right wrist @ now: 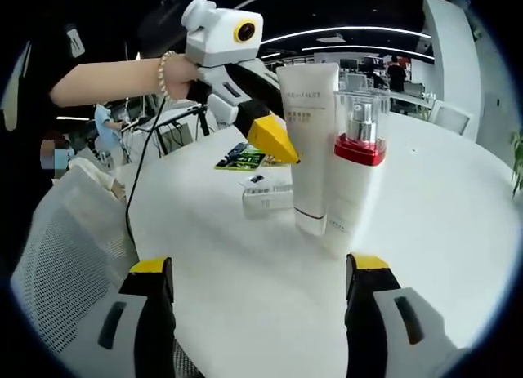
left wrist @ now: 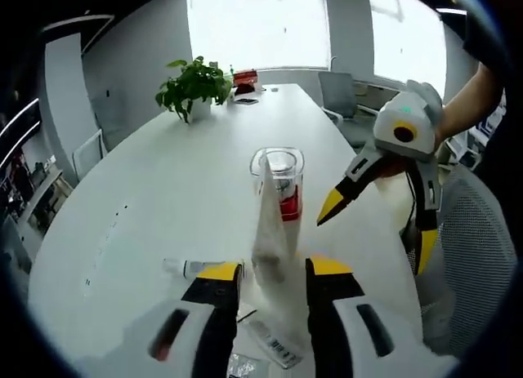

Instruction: Arrange the skincare products in the storage area until every visible bottle or jar stands upright without overlapping.

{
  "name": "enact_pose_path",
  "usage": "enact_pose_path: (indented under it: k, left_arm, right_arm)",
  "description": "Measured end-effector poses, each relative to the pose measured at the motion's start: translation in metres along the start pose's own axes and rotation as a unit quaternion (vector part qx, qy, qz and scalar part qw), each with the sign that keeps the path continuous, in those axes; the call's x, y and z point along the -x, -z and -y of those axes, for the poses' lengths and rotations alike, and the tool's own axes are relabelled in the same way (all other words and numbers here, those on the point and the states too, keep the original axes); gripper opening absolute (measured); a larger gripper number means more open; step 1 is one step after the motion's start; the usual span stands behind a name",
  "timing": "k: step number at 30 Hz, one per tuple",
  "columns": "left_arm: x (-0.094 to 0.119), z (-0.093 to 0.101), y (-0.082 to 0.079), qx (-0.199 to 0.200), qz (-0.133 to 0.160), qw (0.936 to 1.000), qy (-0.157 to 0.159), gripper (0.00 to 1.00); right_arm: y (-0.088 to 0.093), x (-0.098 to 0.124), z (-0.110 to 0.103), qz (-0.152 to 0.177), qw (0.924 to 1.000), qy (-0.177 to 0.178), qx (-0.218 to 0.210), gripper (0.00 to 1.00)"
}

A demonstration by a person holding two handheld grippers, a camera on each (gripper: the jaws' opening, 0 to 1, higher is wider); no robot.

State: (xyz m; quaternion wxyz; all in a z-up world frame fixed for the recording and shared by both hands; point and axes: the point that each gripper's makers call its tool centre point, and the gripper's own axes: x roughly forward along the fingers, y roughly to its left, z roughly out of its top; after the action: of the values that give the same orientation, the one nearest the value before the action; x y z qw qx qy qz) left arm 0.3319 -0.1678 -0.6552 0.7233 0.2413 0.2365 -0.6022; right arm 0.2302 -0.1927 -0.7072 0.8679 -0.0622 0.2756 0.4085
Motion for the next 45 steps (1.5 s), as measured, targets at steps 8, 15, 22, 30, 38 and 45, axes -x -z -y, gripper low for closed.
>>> enact_pose_path:
  k: [8, 15, 22, 30, 38, 45]
  left_arm:
    - [0.017, 0.009, 0.016, 0.042, -0.021, 0.9989, -0.005, 0.43]
    - [0.028, 0.023, 0.026, 0.072, -0.027, 0.9969, -0.013, 0.50]
    - [0.048, 0.031, 0.036, 0.098, -0.023, 0.9942, -0.038, 0.64]
    - [0.071, 0.049, 0.061, 0.132, -0.031, 0.9888, -0.061, 0.72]
    - [0.093, 0.063, 0.083, 0.178, -0.030, 0.9805, -0.079, 0.78]
    - [0.116, 0.074, 0.100, 0.207, -0.021, 0.9724, -0.105, 0.87]
  right_arm:
    - [-0.007, 0.000, -0.004, 0.007, 1.0000, -0.001, 0.004, 0.87]
    - [-0.015, 0.002, -0.013, 0.013, 0.9999, -0.004, 0.009, 0.87]
    - [-0.025, 0.007, -0.023, 0.020, 0.9996, -0.005, 0.017, 0.88]
    - [-0.032, 0.008, -0.031, 0.036, 0.9992, -0.004, 0.015, 0.87]
    - [-0.037, 0.008, -0.043, 0.044, 0.9990, -0.003, 0.010, 0.87]
    - [-0.037, 0.007, -0.051, 0.047, 0.9989, 0.004, 0.004, 0.88]
